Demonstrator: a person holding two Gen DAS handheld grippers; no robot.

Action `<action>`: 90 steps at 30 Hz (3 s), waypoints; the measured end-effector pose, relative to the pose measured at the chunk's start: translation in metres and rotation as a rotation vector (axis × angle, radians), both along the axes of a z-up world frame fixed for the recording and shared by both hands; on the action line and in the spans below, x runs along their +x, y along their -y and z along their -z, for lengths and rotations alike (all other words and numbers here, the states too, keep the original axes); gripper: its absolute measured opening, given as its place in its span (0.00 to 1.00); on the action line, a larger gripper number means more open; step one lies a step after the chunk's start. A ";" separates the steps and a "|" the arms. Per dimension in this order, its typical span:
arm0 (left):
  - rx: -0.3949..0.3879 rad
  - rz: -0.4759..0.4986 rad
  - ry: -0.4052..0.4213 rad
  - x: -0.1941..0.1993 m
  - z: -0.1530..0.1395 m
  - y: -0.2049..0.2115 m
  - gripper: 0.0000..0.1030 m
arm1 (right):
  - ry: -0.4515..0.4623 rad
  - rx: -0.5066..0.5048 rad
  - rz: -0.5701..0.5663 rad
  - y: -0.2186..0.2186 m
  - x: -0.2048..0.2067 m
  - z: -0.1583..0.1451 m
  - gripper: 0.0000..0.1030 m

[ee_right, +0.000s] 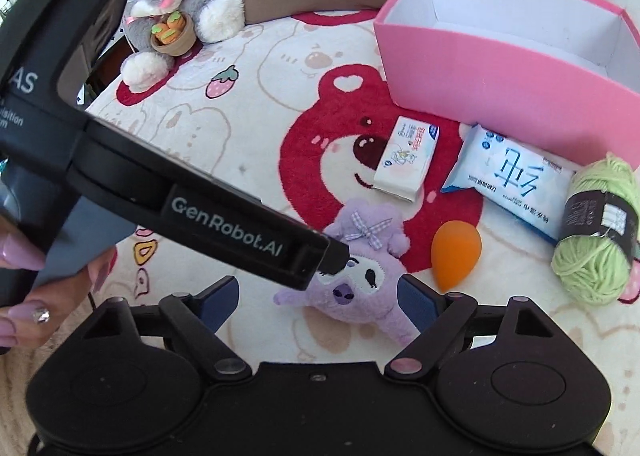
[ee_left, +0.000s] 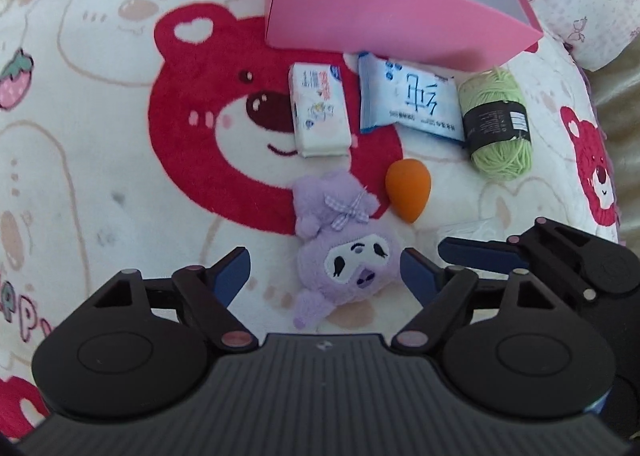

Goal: Organize objects
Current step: 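Lower the left gripper around the purple plush toy and close, then lift the purple plush with the left gripper toward the pink box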

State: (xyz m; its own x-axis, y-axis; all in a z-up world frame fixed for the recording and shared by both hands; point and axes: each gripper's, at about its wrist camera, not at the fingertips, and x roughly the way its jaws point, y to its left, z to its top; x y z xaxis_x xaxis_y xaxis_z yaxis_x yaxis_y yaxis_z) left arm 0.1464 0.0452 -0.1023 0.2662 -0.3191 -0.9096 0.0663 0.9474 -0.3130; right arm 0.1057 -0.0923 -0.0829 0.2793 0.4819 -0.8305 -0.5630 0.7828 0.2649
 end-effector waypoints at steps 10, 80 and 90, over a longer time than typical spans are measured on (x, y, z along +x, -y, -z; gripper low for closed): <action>0.007 -0.028 -0.101 0.007 0.039 0.000 0.75 | -0.039 -0.065 0.003 -0.008 0.009 0.031 0.79; -0.149 0.031 0.218 -0.030 -0.047 0.017 0.39 | 0.230 0.016 0.185 0.023 -0.024 -0.033 0.62; -0.201 0.054 0.211 -0.024 -0.073 0.017 0.40 | 0.291 0.033 0.171 0.033 -0.023 -0.063 0.63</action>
